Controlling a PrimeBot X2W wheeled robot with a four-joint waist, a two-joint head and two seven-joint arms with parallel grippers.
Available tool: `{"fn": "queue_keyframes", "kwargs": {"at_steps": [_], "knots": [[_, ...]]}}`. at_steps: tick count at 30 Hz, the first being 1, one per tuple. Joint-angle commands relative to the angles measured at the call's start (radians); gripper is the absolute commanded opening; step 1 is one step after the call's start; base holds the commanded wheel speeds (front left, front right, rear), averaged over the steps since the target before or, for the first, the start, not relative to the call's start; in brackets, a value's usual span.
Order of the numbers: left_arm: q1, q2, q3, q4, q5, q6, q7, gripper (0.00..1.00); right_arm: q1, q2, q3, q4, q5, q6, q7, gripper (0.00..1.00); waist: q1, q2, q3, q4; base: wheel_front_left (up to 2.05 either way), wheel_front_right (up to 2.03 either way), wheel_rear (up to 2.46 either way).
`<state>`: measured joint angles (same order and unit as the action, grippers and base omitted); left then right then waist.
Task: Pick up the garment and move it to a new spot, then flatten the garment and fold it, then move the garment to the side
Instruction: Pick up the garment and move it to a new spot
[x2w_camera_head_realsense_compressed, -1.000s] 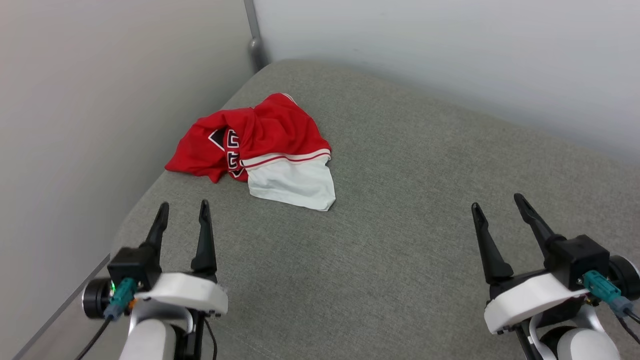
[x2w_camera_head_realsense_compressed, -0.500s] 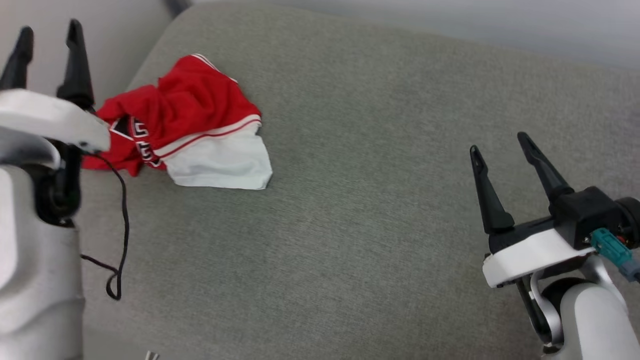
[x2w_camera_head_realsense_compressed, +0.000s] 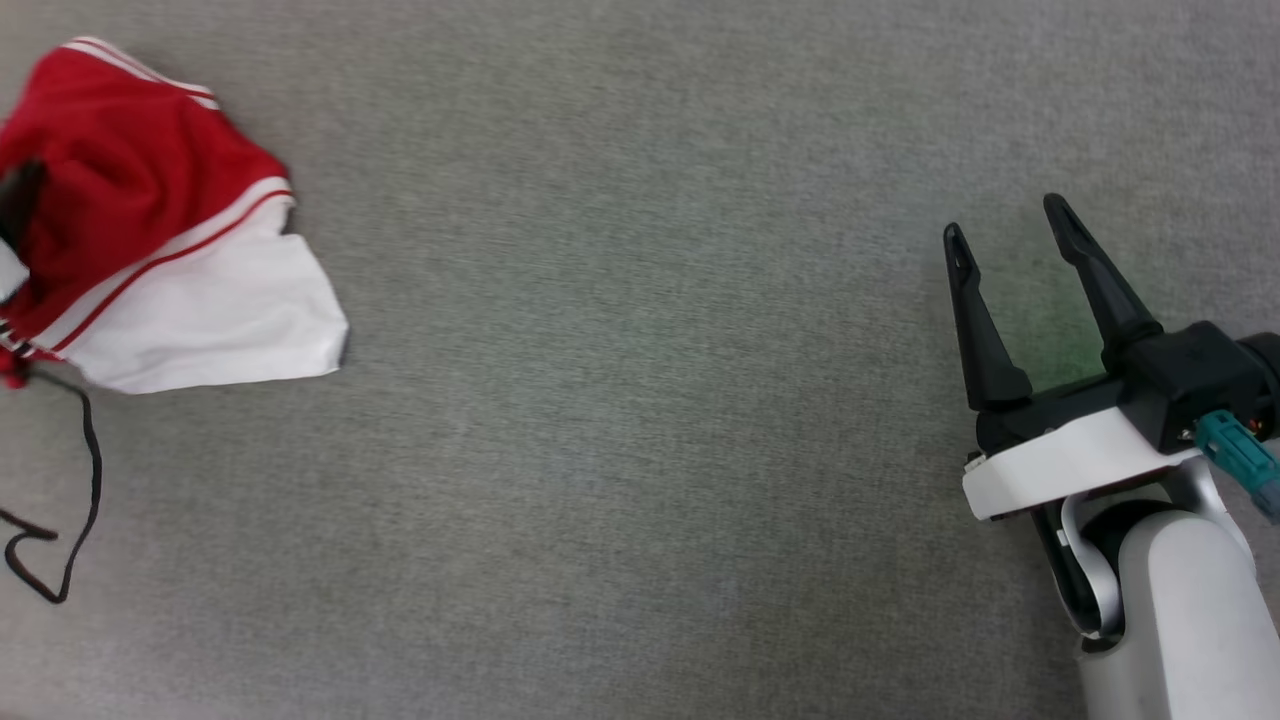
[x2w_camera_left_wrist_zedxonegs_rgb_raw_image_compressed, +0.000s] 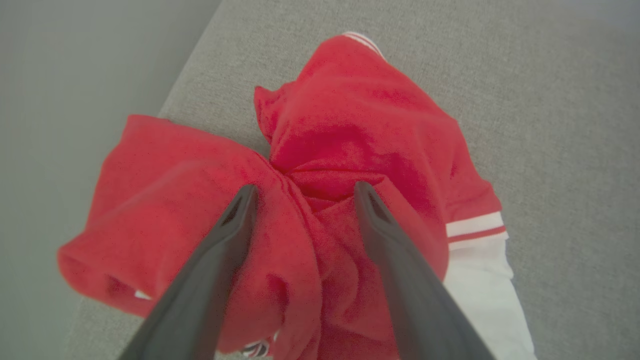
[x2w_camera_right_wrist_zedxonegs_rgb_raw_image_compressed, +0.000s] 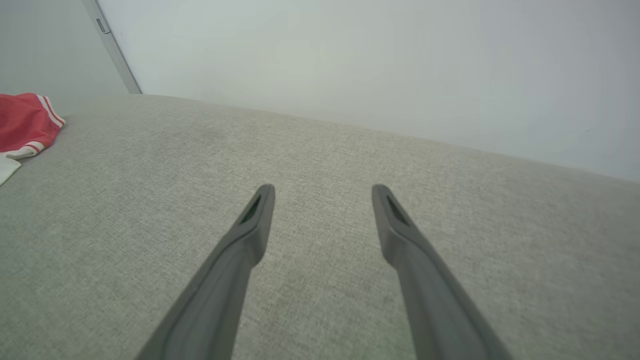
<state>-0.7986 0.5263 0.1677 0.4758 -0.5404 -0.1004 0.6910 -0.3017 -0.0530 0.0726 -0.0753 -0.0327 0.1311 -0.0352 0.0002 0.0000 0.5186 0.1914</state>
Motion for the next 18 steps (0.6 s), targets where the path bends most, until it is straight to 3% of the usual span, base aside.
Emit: {"fn": "queue_keyframes", "kwargs": {"at_steps": [1,6,11,13,14,18], "knots": [[0.023,0.016,0.000,0.024,-0.011,0.010,0.058,1.00,-0.023,0.001,0.006,0.006,0.009,-0.001,-0.011,1.00,-0.0002,0.0000,0.041,-0.038,0.00,0.00,0.00],[0.077,0.005,0.007,0.098,-0.044,0.044,0.183,1.00,-0.038,0.002,0.008,0.018,0.009,-0.001,-0.017,1.00,-0.0002,0.0000,0.059,-0.051,0.00,0.00,0.00],[0.119,-0.027,0.008,0.148,-0.064,0.065,0.209,1.00,-0.040,0.002,0.007,0.022,0.006,-0.001,-0.017,1.00,-0.0002,0.0000,0.058,-0.056,0.00,0.00,0.00],[0.125,-0.039,0.012,0.162,-0.071,0.067,0.191,0.20,-0.038,0.001,0.005,0.023,0.003,-0.001,-0.014,1.00,-0.0002,0.0000,0.051,-0.056,0.00,0.00,0.00],[0.127,-0.044,0.010,0.170,-0.072,0.066,0.187,0.00,-0.036,0.001,0.003,0.025,0.002,-0.001,-0.014,1.00,-0.0002,0.0000,0.045,-0.056,0.00,0.00,0.00],[0.111,-0.041,0.003,0.173,-0.056,0.057,0.134,0.00,-0.023,0.001,-0.005,0.028,0.002,-0.001,-0.013,1.00,-0.0002,0.0000,0.007,-0.050,0.00,0.00,0.00]]}}
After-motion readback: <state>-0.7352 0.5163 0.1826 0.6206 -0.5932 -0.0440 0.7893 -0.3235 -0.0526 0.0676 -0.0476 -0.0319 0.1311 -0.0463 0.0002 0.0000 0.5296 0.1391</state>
